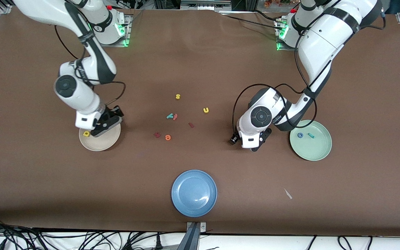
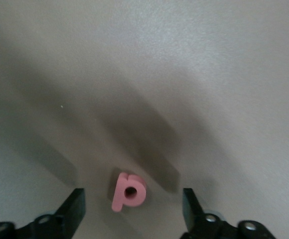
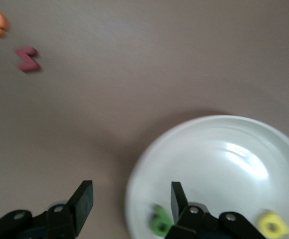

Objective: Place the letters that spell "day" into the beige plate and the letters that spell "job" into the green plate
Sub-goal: 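Place the yellow a on the beige plate while the left gripper returns, then grasp the pink p while the right gripper grasps the cyan y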

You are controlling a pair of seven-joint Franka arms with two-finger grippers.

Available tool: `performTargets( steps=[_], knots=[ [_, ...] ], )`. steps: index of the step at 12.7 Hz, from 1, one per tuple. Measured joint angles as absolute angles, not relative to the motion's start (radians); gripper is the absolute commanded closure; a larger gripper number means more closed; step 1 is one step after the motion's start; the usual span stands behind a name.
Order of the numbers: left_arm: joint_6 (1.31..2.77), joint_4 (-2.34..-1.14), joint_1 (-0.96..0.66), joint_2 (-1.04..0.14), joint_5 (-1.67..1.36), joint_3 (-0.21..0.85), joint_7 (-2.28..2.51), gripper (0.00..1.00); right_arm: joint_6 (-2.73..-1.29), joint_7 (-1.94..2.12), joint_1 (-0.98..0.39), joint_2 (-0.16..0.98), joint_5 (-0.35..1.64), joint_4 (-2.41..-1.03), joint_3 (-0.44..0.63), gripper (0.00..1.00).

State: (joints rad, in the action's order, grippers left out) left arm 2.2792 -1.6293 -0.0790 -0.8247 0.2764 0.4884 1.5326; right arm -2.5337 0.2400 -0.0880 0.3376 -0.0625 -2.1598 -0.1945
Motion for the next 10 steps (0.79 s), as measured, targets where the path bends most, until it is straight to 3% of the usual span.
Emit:
performTargets(
  steps=[2, 6, 10],
  knots=[
    [2.286, -1.629, -0.078, -0.833, 0.276, 0.485, 1.535, 0.37, -2.54, 0.093, -0.172, 0.357, -0.062, -2.149, -0.198, 0.28],
    [2.295, -1.622, -0.078, -0.832, 0.276, 0.486, 1.546, 0.55, -2.565, -0.107, -0.285, 0.425, -0.062, -2.104, -0.22, 0.29],
    [2.298, -1.618, -0.078, -0.832, 0.276, 0.487, 1.547, 0.85, -2.646, -0.226, -0.35, 0.494, -0.063, -2.092, -0.222, 0.29]
  ],
)
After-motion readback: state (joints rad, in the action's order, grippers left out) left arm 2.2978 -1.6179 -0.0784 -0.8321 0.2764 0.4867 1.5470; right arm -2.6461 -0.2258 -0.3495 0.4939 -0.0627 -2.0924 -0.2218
